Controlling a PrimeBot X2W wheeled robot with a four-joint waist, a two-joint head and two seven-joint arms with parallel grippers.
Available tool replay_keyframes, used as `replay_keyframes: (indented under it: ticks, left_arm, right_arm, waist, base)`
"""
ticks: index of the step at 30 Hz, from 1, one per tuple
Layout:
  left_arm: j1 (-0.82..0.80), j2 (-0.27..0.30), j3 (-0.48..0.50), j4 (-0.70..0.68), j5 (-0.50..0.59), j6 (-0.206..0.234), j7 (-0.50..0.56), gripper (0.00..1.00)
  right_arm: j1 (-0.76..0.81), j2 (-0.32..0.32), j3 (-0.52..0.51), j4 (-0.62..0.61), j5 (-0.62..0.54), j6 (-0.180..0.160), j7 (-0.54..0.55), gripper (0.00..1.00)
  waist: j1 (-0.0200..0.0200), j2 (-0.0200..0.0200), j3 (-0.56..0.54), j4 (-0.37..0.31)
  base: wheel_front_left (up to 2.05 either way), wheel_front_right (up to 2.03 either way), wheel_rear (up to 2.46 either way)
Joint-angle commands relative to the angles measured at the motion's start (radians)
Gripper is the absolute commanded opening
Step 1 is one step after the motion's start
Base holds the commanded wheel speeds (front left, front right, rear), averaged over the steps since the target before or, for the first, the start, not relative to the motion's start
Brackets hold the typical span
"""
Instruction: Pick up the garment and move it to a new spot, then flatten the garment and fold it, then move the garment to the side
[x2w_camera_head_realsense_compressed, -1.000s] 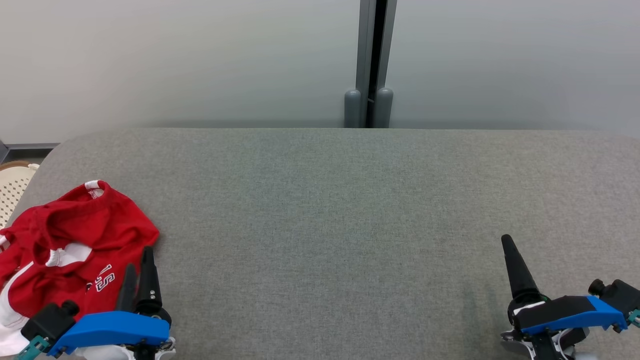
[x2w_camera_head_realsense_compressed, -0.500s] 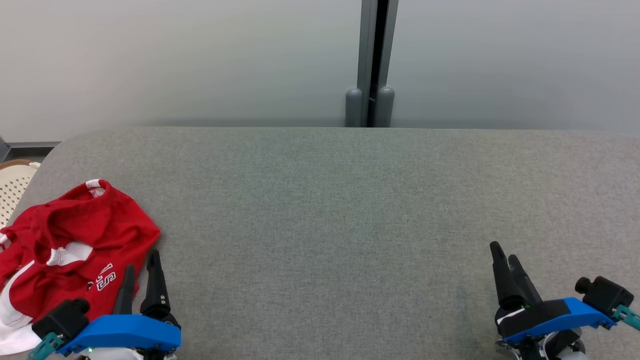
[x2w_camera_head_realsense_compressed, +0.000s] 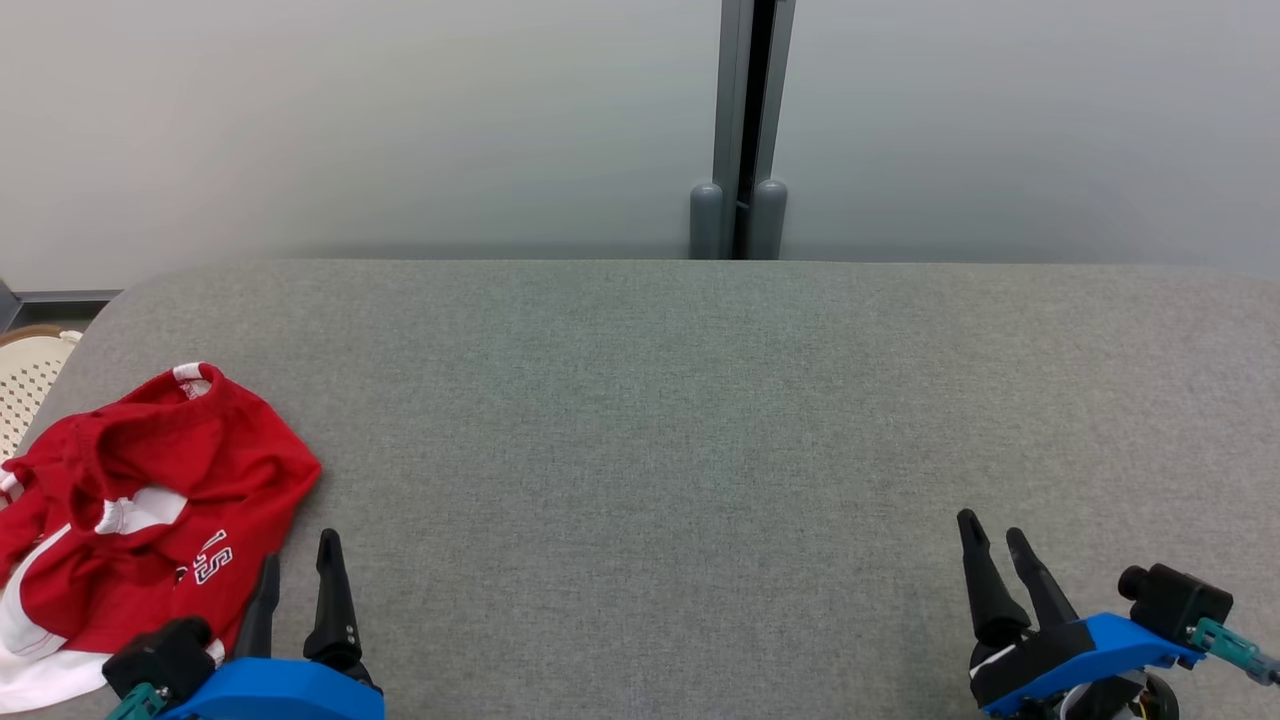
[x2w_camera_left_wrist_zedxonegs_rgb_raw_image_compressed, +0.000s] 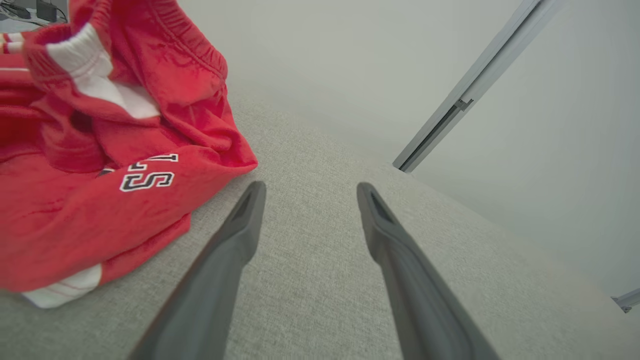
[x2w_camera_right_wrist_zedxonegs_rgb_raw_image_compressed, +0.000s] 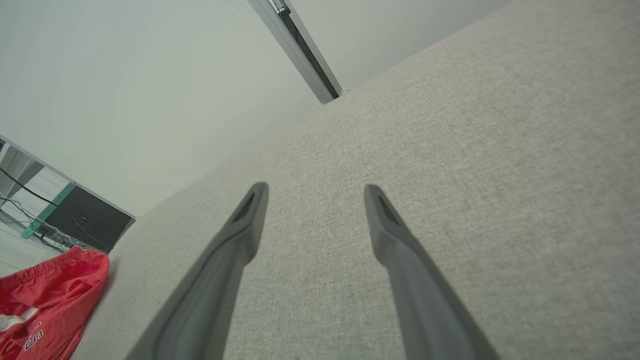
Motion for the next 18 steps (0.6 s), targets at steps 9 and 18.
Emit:
replay_keyframes:
  ticks: [9,18]
  left_arm:
    - [0.004,0.007,-0.004,-0.001,0.111,0.006,-0.03,1.0]
    - [-0.009,0.012,-0.011,-0.001,0.205,0.006,-0.052,1.0]
  right_arm:
    - [0.001,0.0,0.006,0.009,-0.107,0.002,-0.029,1.0]
    - [-0.006,0.001,-0.008,0.007,-0.214,0.002,-0.051,1.0]
  waist:
    - [0.0,0.0,-0.002,-0.001]
    - [0.0,0.0,0.001,-0.006]
  base:
    - [0.0,0.0,0.0]
    - [0.0,0.0,0.0]
